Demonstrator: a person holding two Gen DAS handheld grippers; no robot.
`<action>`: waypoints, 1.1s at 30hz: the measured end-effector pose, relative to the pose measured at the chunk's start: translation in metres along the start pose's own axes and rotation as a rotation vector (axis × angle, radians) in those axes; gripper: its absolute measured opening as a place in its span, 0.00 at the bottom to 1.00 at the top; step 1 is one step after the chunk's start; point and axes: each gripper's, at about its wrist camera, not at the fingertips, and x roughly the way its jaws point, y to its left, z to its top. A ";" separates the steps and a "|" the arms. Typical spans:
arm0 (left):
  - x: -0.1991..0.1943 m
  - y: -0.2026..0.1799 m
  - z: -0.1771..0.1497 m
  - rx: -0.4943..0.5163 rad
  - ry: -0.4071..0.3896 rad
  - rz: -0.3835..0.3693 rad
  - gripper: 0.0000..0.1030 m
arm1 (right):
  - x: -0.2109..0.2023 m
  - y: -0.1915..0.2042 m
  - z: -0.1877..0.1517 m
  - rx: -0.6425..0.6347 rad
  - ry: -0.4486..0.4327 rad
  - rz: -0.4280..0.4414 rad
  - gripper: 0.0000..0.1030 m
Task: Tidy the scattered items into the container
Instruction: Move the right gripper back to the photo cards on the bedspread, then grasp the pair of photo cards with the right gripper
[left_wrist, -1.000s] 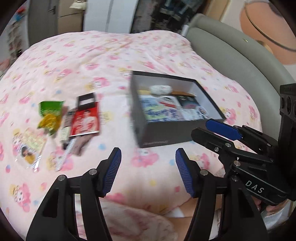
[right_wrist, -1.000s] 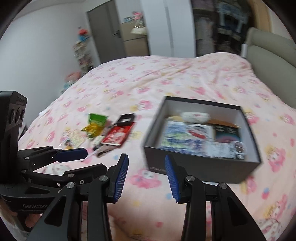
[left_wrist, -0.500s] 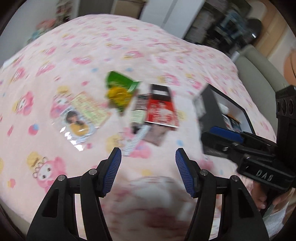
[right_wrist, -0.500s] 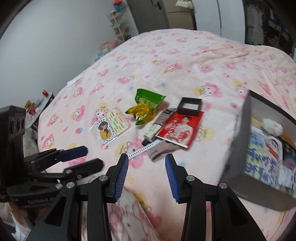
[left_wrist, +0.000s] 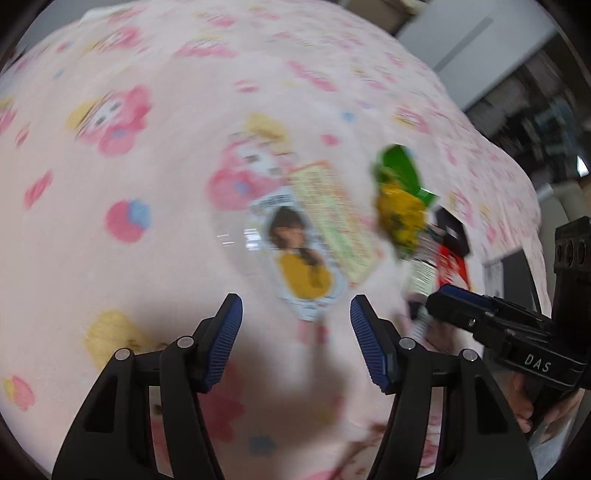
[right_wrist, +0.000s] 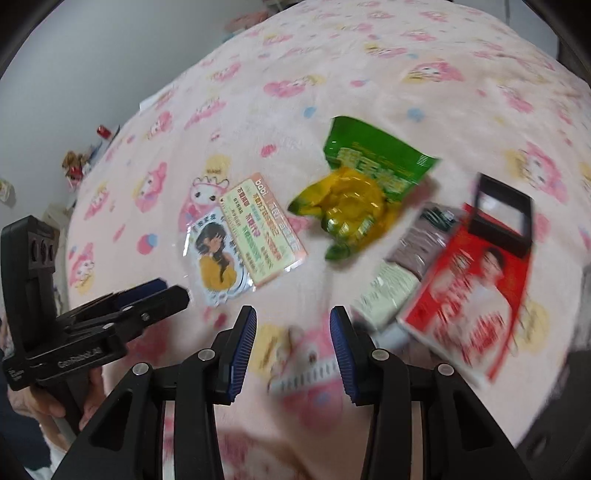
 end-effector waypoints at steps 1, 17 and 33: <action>0.003 0.006 0.000 -0.019 -0.002 -0.003 0.60 | 0.009 0.000 0.007 -0.004 0.009 0.006 0.36; 0.033 0.011 0.019 -0.069 0.012 -0.118 0.32 | 0.064 -0.022 0.038 0.089 0.083 0.208 0.25; -0.046 -0.062 -0.015 0.103 -0.041 -0.231 0.18 | -0.029 -0.005 -0.007 0.077 -0.074 0.198 0.25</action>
